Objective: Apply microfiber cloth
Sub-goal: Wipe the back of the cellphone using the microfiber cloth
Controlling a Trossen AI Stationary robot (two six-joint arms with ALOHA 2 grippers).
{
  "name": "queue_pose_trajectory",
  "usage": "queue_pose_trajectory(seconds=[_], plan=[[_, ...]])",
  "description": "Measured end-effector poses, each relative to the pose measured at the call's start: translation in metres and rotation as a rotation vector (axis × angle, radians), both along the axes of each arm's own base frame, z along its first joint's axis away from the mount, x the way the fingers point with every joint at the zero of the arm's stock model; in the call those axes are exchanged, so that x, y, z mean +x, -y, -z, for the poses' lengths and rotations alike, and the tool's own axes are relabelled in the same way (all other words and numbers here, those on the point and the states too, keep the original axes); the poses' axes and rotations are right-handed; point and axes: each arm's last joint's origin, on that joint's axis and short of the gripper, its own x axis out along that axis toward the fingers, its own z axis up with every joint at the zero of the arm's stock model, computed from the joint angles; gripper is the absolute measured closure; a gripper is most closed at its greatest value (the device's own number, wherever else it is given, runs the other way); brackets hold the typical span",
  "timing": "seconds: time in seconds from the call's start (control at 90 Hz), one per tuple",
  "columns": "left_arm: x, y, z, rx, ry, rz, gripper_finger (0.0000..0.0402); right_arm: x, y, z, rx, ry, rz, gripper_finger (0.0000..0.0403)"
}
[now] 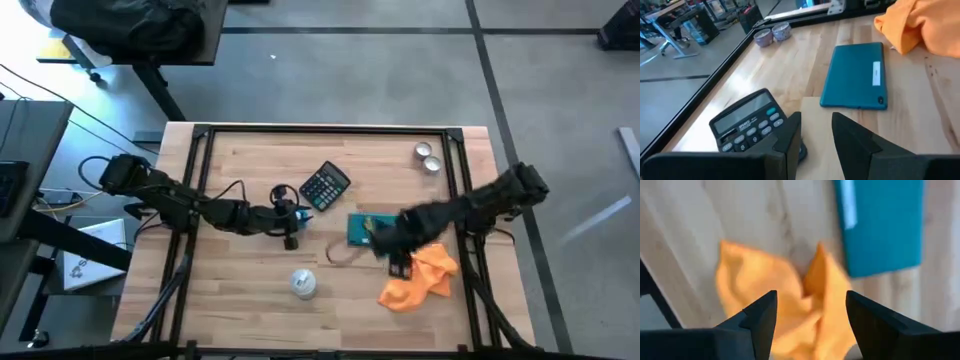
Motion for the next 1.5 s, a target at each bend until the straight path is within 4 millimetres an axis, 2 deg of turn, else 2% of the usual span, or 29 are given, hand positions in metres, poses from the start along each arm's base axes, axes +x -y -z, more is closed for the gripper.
queue_pose_trajectory(seconds=[0.156,0.311,0.489,0.622,0.711,0.778,0.911,0.956,1.244,1.411,1.5], plan=[[0.001,0.002,-0.002,-0.034,0.024,0.026,0.0310,-0.026,-0.029,0.024,-0.032,-0.078,0.040,0.0199],[0.001,0.005,-0.002,-0.041,0.029,0.047,0.0310,-0.049,-0.041,0.054,-0.043,-0.152,0.071,0.0199],[0.001,0.005,-0.003,-0.038,0.035,0.049,0.0310,-0.064,-0.038,0.096,-0.012,-0.188,0.079,0.0199],[0.001,0.005,-0.003,-0.036,0.033,0.049,0.0310,-0.067,-0.030,0.125,0.072,-0.149,0.099,0.0203],[0.001,0.005,-0.002,-0.036,0.031,0.048,0.0310,-0.068,-0.023,0.134,0.107,-0.150,0.131,0.0226],[0.001,0.005,-0.002,-0.035,0.027,0.049,0.0310,-0.068,-0.020,0.136,0.107,-0.160,0.123,0.0262],[0.001,0.004,-0.002,-0.020,0.020,0.043,0.0310,-0.061,-0.018,0.126,0.085,-0.173,0.043,0.0369],[0.001,0.004,-0.002,-0.019,0.020,0.043,0.0310,-0.055,-0.018,0.118,0.079,-0.161,0.012,0.0388],[0.002,0.005,-0.005,-0.042,0.054,0.060,0.0310,-0.021,-0.012,0.042,-0.171,-0.031,-0.096,0.0401],[0.002,0.005,-0.006,-0.051,0.068,0.062,0.0310,-0.024,0.005,0.009,-0.393,-0.098,-0.138,0.0402],[0.003,0.005,-0.008,-0.064,0.092,0.059,0.0310,-0.026,0.014,-0.001,-0.466,-0.092,-0.138,0.0402]])
